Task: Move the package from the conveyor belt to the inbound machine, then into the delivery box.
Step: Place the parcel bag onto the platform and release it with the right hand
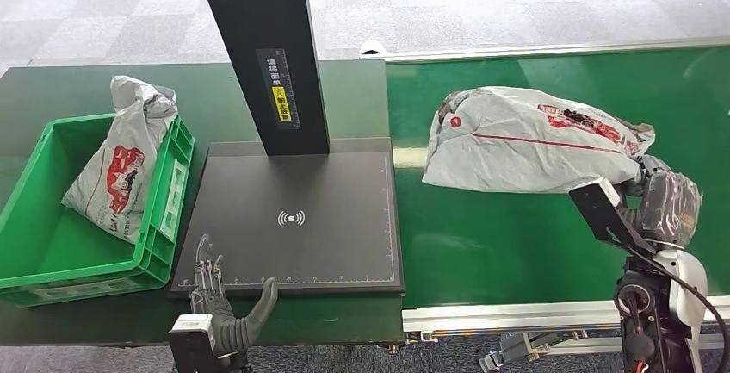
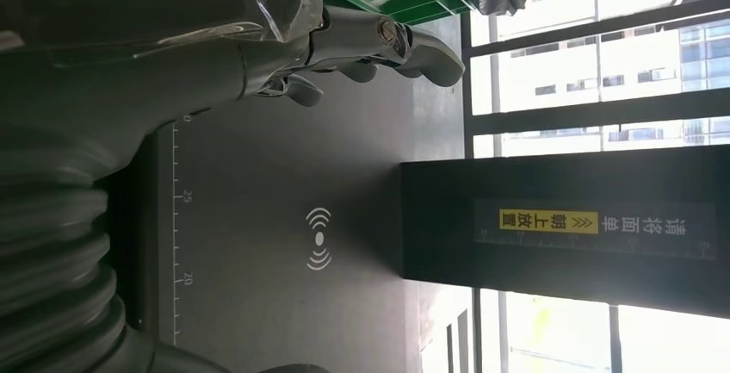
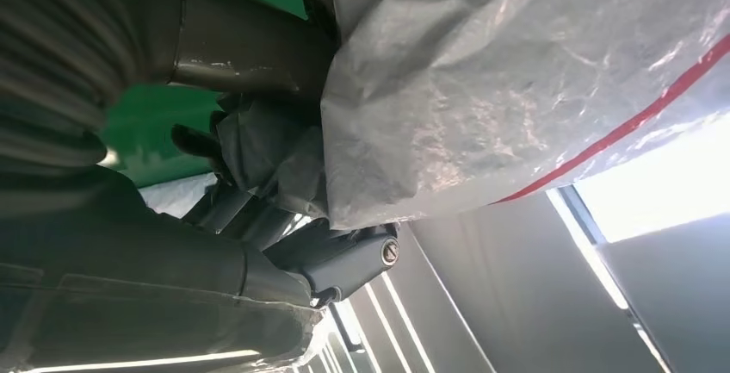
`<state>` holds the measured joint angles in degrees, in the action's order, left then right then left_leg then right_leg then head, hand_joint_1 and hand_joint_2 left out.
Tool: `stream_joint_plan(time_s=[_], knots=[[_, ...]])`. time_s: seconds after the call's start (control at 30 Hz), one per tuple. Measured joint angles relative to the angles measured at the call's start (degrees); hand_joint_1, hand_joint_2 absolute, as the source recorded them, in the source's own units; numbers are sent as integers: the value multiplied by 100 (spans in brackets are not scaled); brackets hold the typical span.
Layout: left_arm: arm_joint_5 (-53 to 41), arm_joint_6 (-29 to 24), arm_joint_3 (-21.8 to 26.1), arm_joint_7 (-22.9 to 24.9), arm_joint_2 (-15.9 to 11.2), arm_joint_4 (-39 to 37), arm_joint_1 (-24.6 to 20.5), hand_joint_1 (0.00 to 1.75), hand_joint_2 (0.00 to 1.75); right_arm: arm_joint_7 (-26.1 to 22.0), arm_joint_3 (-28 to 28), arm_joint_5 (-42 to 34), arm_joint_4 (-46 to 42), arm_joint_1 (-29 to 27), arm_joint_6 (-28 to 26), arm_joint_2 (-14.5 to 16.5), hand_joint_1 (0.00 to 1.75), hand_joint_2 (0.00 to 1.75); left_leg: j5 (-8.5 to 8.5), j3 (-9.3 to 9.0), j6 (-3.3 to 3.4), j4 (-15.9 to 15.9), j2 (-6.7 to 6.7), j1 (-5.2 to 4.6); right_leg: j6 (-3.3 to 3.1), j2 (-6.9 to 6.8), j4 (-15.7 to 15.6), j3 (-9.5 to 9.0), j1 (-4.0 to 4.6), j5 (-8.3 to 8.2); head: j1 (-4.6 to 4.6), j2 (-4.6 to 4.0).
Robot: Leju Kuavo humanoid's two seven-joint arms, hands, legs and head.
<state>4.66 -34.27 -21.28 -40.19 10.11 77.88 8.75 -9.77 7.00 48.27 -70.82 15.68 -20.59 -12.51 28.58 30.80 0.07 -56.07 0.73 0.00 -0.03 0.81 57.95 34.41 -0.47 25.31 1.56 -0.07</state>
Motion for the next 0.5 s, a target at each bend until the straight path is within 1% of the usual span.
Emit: stream_joint_plan(time_s=[0.07,0.17,0.27,0.33,0.4,0.5], knots=[[5,71,10,0,8,-9,-43,0,175,17,-122,-169,-140,-37,75,24,175,175,0,2,0,0,0,0,0,0,0,0,0,0,1,0],[-7,197,15,0,53,-74,-139,0,175,66,-366,-411,-293,-72,359,100,175,175,1,4,0,1,-1,0,0,1,0,-1,2,0,1,0],[-9,288,-25,0,80,-209,-251,0,175,17,-751,-553,-310,-86,843,293,175,175,0,0,-1,2,-3,2,-2,5,0,-2,6,-1,1,0],[-7,316,-56,0,93,-296,-326,0,175,-34,-1065,-579,-281,-104,1053,439,175,175,-2,-6,-3,2,-1,3,-2,5,0,-1,8,-1,2,0],[-5,324,-76,0,106,-361,-375,0,175,-61,-1295,-578,-244,-114,1087,564,175,175,-6,-7,-7,2,8,4,-3,0,1,-2,9,0,1,0],[-5,334,-89,0,110,-436,-405,0,175,-68,-1475,-592,-199,-112,1127,679,175,175,-7,-3,-7,3,8,4,-3,-2,2,-2,9,1,1,0]])
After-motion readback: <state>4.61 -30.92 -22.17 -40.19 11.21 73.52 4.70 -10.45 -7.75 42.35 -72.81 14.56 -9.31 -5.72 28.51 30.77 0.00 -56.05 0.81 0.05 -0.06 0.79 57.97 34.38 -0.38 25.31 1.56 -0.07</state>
